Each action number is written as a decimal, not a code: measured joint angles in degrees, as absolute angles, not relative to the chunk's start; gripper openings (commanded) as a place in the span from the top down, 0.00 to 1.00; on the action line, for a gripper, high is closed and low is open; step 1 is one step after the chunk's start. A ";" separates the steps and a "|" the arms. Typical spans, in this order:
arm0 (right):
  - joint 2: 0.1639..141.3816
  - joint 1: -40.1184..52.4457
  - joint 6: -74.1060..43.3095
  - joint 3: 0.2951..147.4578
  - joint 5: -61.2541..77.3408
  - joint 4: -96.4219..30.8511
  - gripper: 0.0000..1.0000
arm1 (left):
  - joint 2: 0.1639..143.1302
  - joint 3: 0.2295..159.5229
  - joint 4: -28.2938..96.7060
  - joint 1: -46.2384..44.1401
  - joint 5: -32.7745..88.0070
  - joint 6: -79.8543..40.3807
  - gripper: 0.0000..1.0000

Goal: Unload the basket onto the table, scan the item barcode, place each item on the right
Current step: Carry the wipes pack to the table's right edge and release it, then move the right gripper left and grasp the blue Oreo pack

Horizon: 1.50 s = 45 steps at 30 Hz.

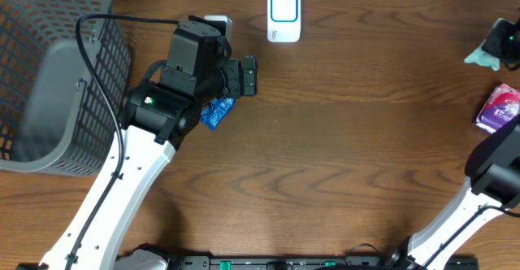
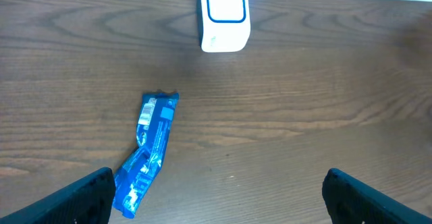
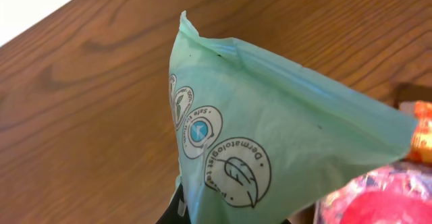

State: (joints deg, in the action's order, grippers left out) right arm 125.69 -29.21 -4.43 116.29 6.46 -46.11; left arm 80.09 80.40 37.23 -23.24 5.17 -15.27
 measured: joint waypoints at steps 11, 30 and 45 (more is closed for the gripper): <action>135.68 -31.86 -3.66 115.96 10.74 -40.82 0.04 | 80.09 80.40 37.23 -23.24 5.17 -15.25 0.02; 115.85 -32.45 -5.50 116.11 25.21 -43.66 0.07 | 80.09 80.40 37.23 -23.24 5.17 -15.25 0.02; 119.70 -2.28 -2.15 104.22 45.21 -47.88 0.05 | 80.09 80.40 37.23 -23.24 5.17 -15.27 0.02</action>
